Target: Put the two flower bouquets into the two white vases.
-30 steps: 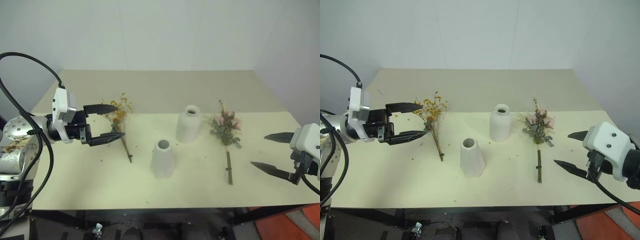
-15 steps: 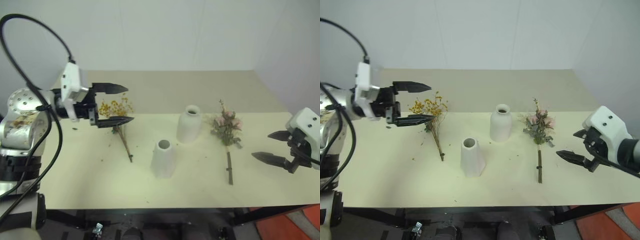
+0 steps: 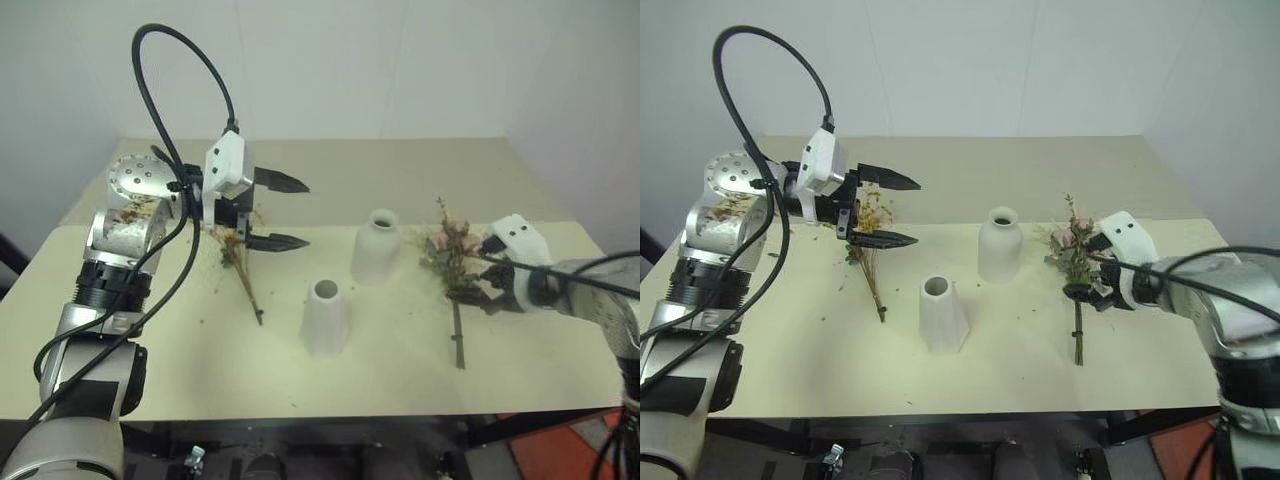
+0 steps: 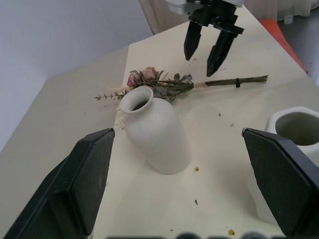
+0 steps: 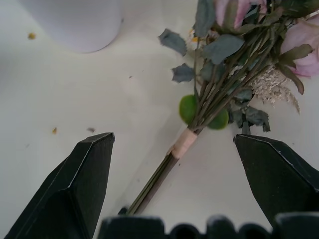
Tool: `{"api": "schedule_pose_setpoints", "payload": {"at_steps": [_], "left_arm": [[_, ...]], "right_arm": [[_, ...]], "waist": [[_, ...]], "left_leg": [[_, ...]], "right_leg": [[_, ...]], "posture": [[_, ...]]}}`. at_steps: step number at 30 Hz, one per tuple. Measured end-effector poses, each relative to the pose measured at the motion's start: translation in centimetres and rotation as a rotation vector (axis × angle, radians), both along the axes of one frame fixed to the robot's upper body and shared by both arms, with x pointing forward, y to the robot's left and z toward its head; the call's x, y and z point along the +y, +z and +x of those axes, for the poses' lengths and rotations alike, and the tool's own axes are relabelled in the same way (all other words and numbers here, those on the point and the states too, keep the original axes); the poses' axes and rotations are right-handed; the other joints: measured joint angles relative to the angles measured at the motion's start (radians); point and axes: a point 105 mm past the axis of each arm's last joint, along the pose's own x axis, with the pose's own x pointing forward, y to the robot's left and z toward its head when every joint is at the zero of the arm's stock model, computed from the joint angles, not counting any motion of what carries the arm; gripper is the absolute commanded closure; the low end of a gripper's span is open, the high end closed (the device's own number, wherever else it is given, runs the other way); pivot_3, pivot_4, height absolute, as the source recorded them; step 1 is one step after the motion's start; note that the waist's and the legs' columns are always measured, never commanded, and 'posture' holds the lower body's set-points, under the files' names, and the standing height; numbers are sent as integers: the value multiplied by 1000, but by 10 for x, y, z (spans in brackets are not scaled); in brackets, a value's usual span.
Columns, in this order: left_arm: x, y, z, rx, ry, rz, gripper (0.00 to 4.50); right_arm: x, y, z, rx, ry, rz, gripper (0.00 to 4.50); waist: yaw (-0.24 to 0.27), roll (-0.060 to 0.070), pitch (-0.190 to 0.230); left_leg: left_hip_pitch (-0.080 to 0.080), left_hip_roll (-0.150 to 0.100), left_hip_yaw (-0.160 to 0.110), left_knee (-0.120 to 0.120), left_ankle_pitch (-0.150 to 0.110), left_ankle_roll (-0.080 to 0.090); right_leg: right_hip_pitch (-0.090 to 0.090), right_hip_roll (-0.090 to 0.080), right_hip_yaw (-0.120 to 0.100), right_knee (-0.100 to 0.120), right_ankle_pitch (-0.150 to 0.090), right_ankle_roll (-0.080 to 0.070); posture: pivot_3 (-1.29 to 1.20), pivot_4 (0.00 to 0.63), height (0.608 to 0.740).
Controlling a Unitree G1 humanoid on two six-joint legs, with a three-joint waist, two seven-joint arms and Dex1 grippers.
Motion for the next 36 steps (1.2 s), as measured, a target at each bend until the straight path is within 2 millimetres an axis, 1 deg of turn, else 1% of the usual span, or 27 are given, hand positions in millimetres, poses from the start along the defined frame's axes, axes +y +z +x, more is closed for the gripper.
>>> {"api": "schedule_pose_setpoints", "payload": {"at_steps": [3,7,11,15,20,23,26,35,36], "left_arm": [[0,-1,1,-1,-2,1,21],[-1,-6,0,4,-12,-4,21],[2,-14,1,26,3,-9,21],[1,-13,0,16,3,-11,21],[2,-10,-1,0,7,-12,21],[1,-9,-2,-2,6,-12,21],[1,-11,-2,7,8,-12,0],[0,-10,-3,3,9,-12,0],[0,-10,-3,0,7,-11,0]], "right_arm": [[0,-2,8,47,-51,40,0],[5,-12,15,111,-76,90,0],[-1,-18,21,155,-130,99,0],[-3,-23,26,179,-152,97,0],[-7,-37,29,230,-167,97,0],[-7,-38,30,235,-168,99,0],[-6,-40,32,243,-171,108,543],[-4,-39,36,241,-172,120,3726],[-4,-39,36,241,-174,119,4013]], "waist": [[0,0,0],[-1,0,0],[-2,0,0],[-2,0,0],[-3,0,0],[-4,0,0],[-5,0,0],[-5,0,0],[-5,0,0]], "left_leg": [[-1,0,0,0,0,0],[-1,0,0,0,0,0],[-1,0,0,0,0,0],[-1,0,0,0,0,0],[-1,0,0,0,0,0],[-1,0,0,0,0,0],[-1,0,0,0,0,0],[-1,0,0,0,0,0],[-1,0,0,0,0,0]], "right_leg": [[0,0,0,0,4,-6],[0,0,0,0,4,-6],[-1,0,0,0,4,-6],[-1,0,0,0,4,-6],[-1,0,0,0,4,-6],[-1,0,0,0,4,-6],[-1,0,0,0,4,-6],[-1,0,0,0,4,-6],[-1,0,0,0,4,-6]], "posture": [[0,150,740],[0,150,740],[0,150,740],[0,150,740],[0,150,740],[0,150,740],[0,150,740],[0,150,740],[0,150,740]]}}
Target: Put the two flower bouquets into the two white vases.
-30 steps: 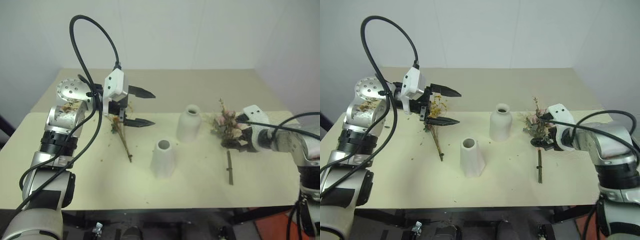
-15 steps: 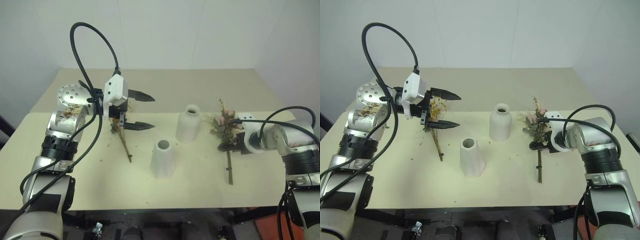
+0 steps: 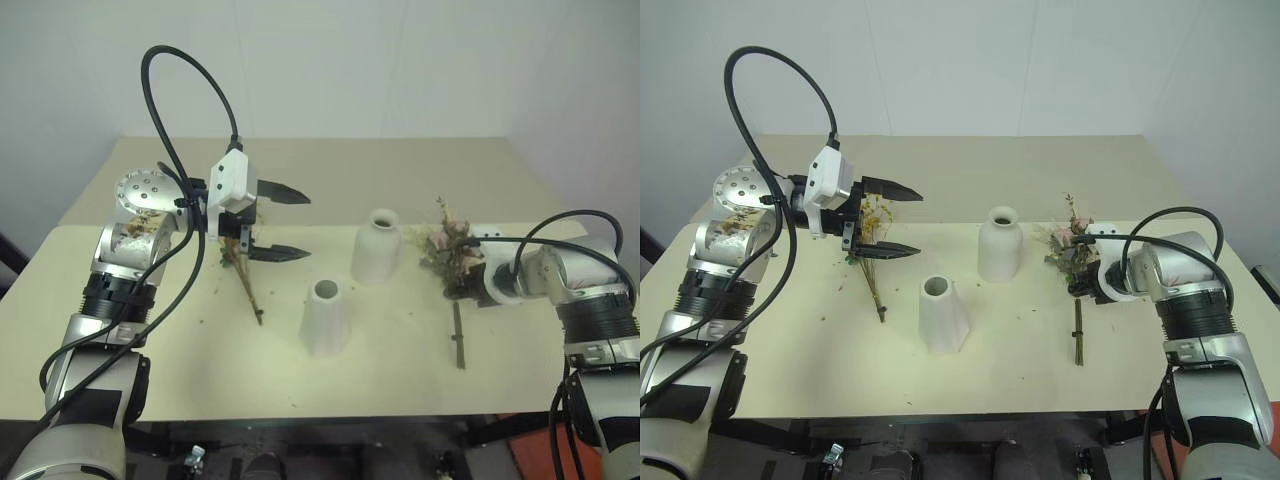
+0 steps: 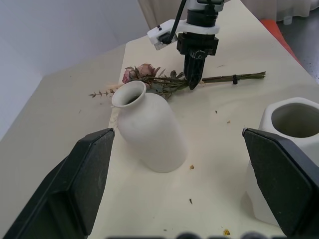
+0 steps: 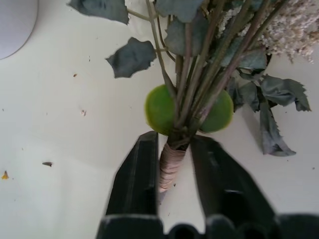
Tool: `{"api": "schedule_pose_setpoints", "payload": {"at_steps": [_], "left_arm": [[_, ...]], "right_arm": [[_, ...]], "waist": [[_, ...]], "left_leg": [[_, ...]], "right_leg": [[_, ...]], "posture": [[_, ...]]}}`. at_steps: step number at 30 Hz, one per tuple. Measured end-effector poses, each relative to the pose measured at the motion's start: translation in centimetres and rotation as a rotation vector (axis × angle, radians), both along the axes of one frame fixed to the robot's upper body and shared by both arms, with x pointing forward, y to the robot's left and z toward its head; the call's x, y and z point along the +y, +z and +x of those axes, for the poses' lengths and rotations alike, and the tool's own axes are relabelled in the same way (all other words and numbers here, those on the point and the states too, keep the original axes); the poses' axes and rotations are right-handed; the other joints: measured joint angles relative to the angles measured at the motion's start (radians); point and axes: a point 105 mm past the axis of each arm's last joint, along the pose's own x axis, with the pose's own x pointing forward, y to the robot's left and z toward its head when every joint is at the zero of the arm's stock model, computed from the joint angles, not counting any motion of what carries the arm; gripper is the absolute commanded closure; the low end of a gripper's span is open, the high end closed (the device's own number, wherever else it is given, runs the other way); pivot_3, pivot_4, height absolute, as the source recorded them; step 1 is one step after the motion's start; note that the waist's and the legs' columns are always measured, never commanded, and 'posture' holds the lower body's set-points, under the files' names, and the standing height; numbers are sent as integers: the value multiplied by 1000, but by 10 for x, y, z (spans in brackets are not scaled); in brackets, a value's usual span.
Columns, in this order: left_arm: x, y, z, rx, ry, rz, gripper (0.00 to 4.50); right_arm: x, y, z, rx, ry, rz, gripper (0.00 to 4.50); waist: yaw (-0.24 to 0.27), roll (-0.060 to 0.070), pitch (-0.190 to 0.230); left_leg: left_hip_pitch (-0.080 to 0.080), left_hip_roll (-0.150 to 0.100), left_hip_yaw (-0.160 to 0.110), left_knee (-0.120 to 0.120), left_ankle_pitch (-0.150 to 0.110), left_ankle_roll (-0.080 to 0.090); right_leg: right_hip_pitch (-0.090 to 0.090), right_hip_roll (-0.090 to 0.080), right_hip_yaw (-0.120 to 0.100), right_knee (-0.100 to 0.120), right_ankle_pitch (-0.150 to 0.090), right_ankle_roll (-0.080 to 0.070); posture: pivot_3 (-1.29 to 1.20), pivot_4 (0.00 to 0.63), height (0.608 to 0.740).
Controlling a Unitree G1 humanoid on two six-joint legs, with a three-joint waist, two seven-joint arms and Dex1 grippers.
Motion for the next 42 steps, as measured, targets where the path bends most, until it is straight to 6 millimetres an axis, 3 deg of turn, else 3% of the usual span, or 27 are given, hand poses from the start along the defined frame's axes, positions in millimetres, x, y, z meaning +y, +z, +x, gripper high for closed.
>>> {"api": "schedule_pose_setpoints", "payload": {"at_steps": [2,11,14,17,19,22,25,27,34,42], "left_arm": [[0,1,0,-4,0,1,0],[3,0,1,-8,23,-1,0],[4,1,0,-17,30,3,0],[6,2,0,-23,40,5,0],[10,2,0,-25,53,2,0],[13,-1,1,-14,68,-6,0],[15,-1,2,10,81,-40,0],[14,2,0,26,67,-86,0],[20,-7,2,96,84,-151,0],[23,-20,5,133,118,-170,0]], "right_arm": [[-1,-1,0,2,-2,-5,4308],[-1,-3,2,3,5,-31,4308],[-6,7,9,-58,-15,-75,4308],[-7,42,21,-225,-36,-72,4308],[-6,91,28,-461,-47,-44,4308],[2,168,23,-854,-35,18,4308],[19,213,9,-1161,-5,174,4308],[24,226,2,-1259,8,230,4308],[35,225,-14,-1449,9,527,4308],[62,211,-22,-1525,93,583,4308]], "waist": [[0,0,0],[0,0,0],[-1,0,0],[-1,1,1],[-2,2,1],[1,2,1],[-2,2,1],[-1,2,1],[0,2,1],[-12,2,1]], "left_leg": [[0,0,0,0,0,0],[0,0,0,0,0,0],[0,0,0,0,0,0],[-1,0,0,0,0,0],[-4,0,0,0,0,0],[-6,1,-1,-1,0,0],[-7,0,0,0,0,0],[-7,0,0,0,0,0],[-6,0,0,0,0,0],[-6,0,0,0,0,0]], "right_leg": [[0,0,0,0,0,0],[0,0,0,0,0,0],[0,0,0,0,0,0],[-2,0,0,0,0,0],[-5,0,0,2,0,0],[-9,1,0,3,0,-1],[-9,0,0,4,1,-1],[-9,0,0,4,1,-1],[-9,0,0,5,2,-2],[-9,0,0,6,2,-2]], "posture": [[0,150,740],[0,150,740],[0,150,740],[0,150,740],[0,150,740],[0,150,740],[0,150,740],[0,150,740],[0,150,740],[0,150,740]]}}
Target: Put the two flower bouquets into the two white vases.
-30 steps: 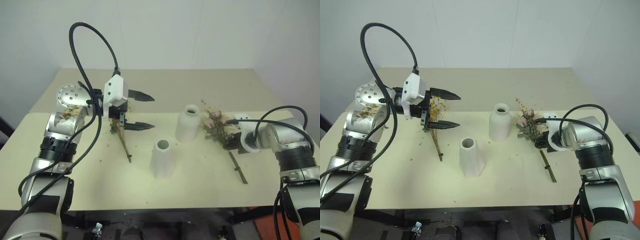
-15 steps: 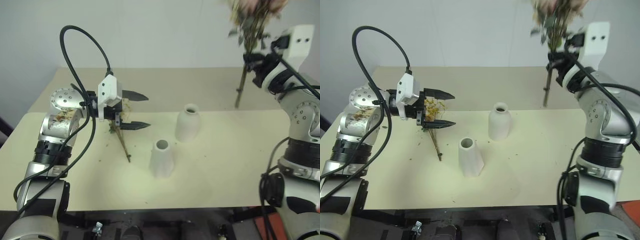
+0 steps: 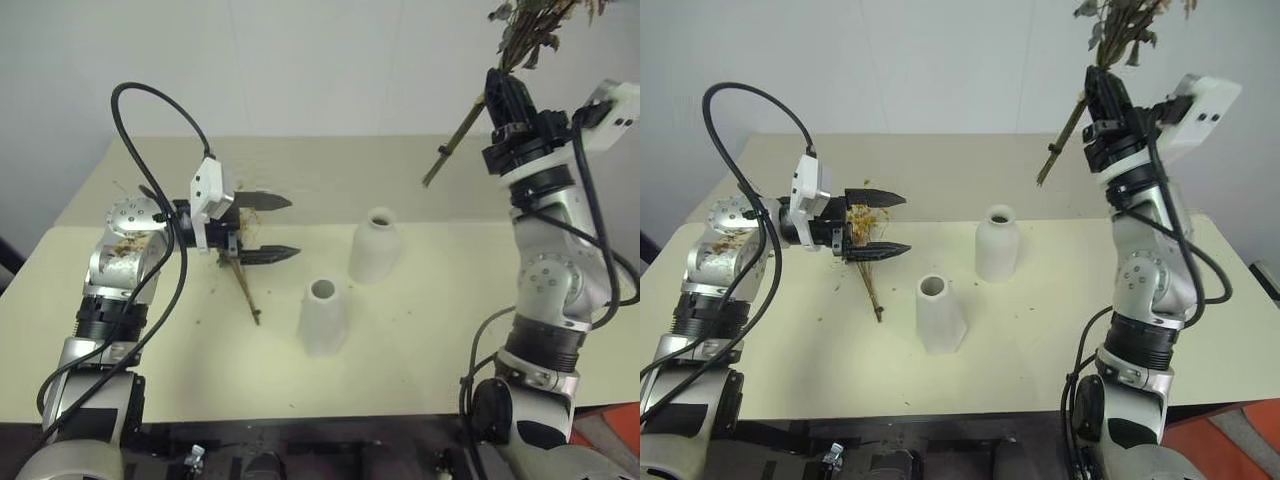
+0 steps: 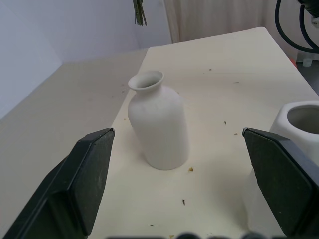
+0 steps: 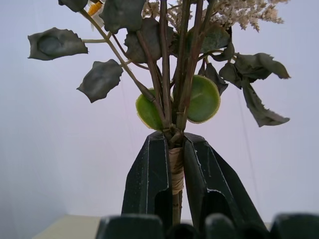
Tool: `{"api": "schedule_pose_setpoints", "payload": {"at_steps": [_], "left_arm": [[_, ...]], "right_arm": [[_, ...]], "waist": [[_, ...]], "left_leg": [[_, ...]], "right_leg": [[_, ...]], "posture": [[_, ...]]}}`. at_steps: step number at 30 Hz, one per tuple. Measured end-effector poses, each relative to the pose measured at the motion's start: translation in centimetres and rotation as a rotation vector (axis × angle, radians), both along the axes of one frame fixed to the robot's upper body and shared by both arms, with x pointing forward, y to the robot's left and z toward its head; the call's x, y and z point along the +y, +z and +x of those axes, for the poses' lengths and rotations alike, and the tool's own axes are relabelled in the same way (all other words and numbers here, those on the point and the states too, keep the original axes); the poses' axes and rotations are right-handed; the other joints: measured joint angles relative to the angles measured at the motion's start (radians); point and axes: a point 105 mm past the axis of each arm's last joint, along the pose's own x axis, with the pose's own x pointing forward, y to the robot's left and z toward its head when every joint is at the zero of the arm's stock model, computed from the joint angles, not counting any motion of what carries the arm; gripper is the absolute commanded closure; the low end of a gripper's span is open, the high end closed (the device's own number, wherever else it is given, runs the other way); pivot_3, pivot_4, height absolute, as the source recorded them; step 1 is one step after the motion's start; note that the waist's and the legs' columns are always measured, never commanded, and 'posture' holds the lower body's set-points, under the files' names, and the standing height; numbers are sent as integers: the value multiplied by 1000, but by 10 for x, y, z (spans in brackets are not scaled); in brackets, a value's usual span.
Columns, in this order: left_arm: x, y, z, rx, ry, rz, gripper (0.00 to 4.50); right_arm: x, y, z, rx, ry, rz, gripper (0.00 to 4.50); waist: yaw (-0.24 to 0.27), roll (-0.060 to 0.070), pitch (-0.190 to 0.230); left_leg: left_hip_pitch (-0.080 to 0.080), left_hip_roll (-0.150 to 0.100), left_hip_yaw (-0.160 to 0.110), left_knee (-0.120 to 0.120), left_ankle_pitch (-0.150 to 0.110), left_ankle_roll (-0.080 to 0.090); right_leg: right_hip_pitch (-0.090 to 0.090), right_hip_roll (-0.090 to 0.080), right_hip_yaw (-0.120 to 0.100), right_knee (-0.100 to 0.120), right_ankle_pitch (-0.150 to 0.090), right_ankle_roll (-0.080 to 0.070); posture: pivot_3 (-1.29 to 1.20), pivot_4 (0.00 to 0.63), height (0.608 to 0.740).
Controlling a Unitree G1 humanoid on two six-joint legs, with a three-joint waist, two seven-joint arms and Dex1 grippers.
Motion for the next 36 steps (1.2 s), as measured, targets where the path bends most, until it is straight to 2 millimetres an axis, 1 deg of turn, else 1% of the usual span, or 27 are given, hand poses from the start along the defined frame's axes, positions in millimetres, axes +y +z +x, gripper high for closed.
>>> {"api": "schedule_pose_setpoints", "payload": {"at_steps": [5,11,15,19,23,29,36], "left_arm": [[-1,-3,-2,5,5,2,0],[-1,-5,-4,1,16,7,0],[-1,-9,-7,15,17,14,0],[-1,-9,-8,14,20,16,0],[-1,-9,-7,12,25,14,0],[-1,-8,-8,4,26,15,0],[-1,-7,-8,0,32,17,0]], "right_arm": [[22,-12,5,10,42,-48,4308],[34,-18,9,22,76,-49,4308],[43,-27,16,59,108,-46,4308],[53,-37,23,80,129,-74,4308],[57,-48,29,95,114,-113,4308],[52,-78,36,150,86,-126,4308],[52,-84,36,135,69,-125,4308]], "waist": [[-9,0,0],[-9,0,0],[-9,0,0],[-9,0,0],[-9,0,0],[-9,0,0],[-10,0,0]], "left_leg": [[0,0,0,0,0,0],[0,0,0,0,0,0],[0,0,0,0,0,0],[0,0,0,0,0,0],[0,0,0,0,0,0],[0,0,0,0,0,0],[0,0,0,0,0,0]], "right_leg": [[0,0,0,0,0,0],[0,0,0,0,0,0],[0,0,0,0,0,0],[0,0,0,0,0,0],[0,0,0,0,0,0],[0,0,0,0,0,0],[0,0,0,0,0,0]], "posture": [[0,150,740],[0,150,740],[0,150,740],[0,150,740],[0,150,740],[0,150,740],[0,150,740]]}}
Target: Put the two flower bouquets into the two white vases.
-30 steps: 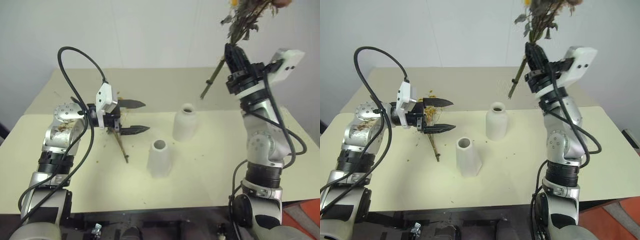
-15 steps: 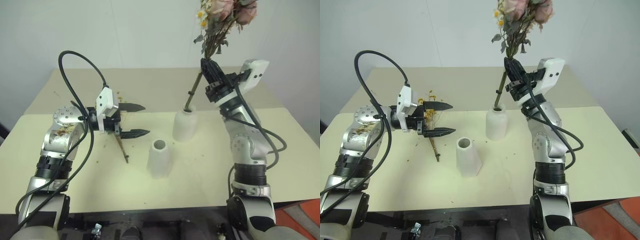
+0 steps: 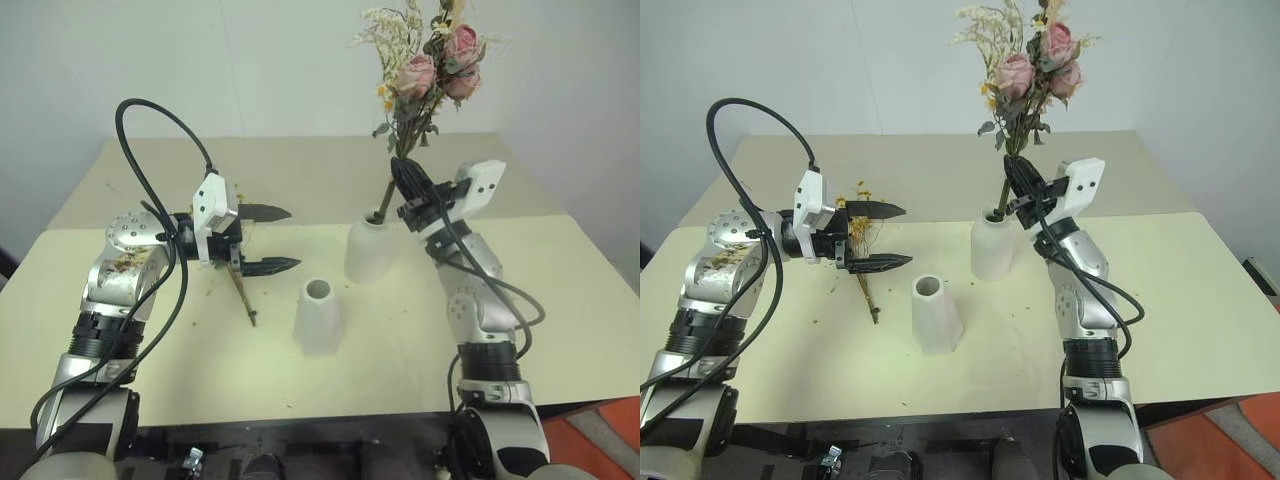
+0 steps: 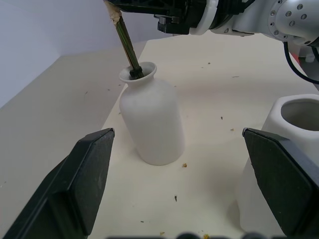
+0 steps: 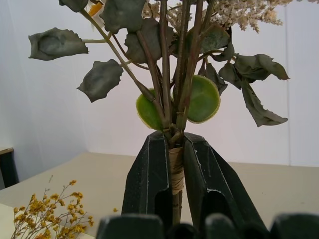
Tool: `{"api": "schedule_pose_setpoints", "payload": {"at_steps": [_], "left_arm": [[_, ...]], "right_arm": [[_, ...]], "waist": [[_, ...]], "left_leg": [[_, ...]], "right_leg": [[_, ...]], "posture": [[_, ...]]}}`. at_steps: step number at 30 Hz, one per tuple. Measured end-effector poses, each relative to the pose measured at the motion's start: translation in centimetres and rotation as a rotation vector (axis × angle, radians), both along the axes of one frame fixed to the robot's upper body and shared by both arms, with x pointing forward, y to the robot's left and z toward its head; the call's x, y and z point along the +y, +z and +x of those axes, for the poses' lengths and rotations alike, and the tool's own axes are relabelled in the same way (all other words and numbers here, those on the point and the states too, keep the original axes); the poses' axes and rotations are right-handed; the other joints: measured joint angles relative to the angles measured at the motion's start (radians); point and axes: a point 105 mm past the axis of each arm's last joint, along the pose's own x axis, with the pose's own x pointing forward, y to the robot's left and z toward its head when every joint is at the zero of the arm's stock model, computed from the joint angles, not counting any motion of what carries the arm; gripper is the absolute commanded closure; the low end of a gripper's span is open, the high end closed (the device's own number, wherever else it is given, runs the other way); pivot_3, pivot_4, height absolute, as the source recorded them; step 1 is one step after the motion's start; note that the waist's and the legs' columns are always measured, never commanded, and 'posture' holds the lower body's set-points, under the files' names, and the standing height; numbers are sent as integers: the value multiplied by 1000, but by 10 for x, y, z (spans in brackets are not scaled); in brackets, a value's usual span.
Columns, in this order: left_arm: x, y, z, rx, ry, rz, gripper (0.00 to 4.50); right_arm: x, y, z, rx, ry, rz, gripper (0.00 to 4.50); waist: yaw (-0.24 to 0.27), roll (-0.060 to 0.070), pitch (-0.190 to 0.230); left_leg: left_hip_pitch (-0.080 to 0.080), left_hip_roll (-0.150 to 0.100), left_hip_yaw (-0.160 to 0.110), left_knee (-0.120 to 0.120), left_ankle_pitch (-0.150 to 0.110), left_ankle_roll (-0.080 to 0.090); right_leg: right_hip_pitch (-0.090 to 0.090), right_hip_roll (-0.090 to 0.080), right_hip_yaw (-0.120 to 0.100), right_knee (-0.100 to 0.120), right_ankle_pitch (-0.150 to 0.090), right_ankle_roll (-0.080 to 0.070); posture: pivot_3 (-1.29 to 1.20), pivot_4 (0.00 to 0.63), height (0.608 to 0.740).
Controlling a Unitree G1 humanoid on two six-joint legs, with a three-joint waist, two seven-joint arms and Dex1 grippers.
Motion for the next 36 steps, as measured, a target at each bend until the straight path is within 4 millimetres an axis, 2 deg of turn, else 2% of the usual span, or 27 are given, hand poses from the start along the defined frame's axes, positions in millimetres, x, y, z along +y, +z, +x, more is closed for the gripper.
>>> {"api": "schedule_pose_setpoints", "payload": {"at_steps": [8,20,31,36], "left_arm": [[2,0,0,-4,14,6,0],[4,-3,-1,0,25,9,0],[3,-3,-1,-3,22,6,0],[3,-3,-1,-3,22,7,0]], "right_arm": [[6,-11,0,8,-6,-30,4308],[9,-17,-11,-9,30,-39,48],[24,-27,-38,-39,138,-137,14],[28,-34,-34,-7,101,-251,14]], "waist": [[0,0,0],[1,0,0],[1,0,0],[1,0,0]], "left_leg": [[0,0,0,0,0,0],[0,0,0,0,0,0],[0,0,0,0,0,0],[0,0,0,0,0,0]], "right_leg": [[0,0,0,0,0,0],[0,0,0,0,0,0],[0,0,0,0,0,0],[0,0,0,0,0,0]], "posture": [[0,150,740],[0,150,740],[0,150,740],[0,150,740]]}}
